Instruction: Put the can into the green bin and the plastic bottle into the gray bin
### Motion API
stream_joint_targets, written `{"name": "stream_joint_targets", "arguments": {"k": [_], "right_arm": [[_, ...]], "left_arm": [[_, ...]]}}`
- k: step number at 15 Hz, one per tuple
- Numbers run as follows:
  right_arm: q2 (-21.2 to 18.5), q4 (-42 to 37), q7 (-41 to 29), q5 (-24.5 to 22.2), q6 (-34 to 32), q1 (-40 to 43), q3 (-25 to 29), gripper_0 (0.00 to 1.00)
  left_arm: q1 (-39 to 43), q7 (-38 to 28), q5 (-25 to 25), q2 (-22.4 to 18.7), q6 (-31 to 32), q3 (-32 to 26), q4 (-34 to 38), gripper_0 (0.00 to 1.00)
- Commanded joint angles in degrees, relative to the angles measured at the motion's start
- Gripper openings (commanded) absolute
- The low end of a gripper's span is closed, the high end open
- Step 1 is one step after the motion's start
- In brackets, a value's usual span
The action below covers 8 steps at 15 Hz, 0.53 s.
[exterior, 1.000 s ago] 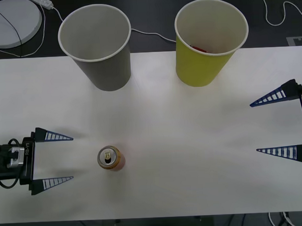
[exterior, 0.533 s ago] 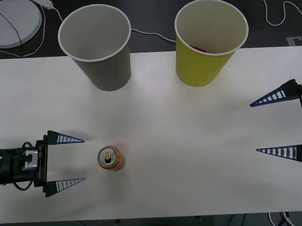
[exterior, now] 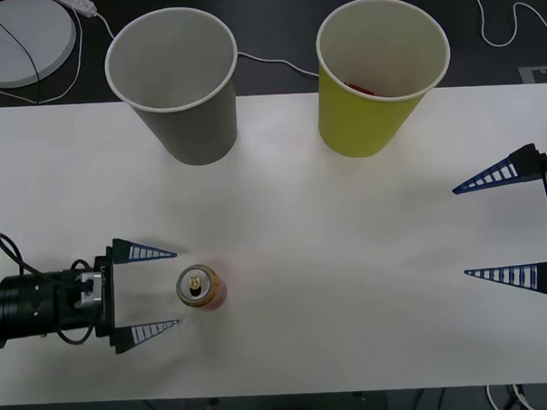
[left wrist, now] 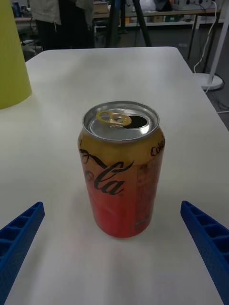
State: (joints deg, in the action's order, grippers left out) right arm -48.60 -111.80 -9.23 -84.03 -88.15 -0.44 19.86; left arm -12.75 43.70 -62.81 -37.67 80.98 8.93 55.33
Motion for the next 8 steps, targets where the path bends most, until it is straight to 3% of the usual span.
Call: {"name": "stream_joint_targets", "arguments": {"k": [1,8], "right_arm": [[0.0,0.0,0.0,0.0,0.0,0.0,0.0,1.0],[0.0,0.0,0.0,0.0,0.0,0.0,0.0,1.0]], "left_arm": [[-0.1,0.0,-0.5,2.0,-1.1,0.0,0.0,1.0],[-1.0,-0.6,-2.4,6.5,-3.2,0.0,0.0,1.0]]}}
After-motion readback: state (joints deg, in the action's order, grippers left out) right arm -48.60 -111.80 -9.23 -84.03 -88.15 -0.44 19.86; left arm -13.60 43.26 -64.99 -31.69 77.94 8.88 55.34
